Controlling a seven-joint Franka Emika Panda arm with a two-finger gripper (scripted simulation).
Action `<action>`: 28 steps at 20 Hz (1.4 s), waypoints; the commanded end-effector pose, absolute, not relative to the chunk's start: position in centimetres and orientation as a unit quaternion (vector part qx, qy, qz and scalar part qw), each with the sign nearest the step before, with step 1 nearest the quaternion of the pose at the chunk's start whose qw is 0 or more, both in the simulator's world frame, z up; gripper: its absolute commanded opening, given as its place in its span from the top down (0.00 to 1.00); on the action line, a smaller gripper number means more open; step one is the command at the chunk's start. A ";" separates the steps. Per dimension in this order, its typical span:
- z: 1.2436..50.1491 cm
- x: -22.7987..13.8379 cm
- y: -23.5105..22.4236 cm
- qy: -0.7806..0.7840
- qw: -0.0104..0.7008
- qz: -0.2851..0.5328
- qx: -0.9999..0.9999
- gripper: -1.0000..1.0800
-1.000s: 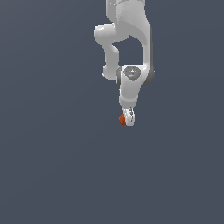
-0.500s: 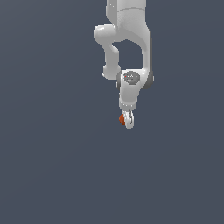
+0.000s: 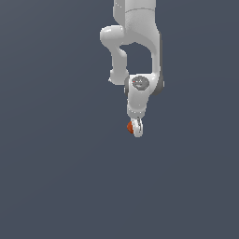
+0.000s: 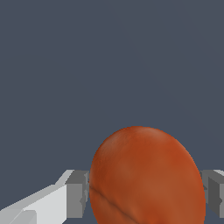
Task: Pick up the object and move it to a goal position.
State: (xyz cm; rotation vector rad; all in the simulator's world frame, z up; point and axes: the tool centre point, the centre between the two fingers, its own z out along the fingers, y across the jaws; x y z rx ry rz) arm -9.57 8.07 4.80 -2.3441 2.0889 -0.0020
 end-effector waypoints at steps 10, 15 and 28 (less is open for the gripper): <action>7.6 -8.3 9.0 0.665 0.001 -0.001 -0.746 1.00; 10.6 -6.8 10.1 0.666 0.000 -0.001 -0.746 1.00; 19.1 -2.4 13.2 0.665 0.000 -0.001 -0.747 1.00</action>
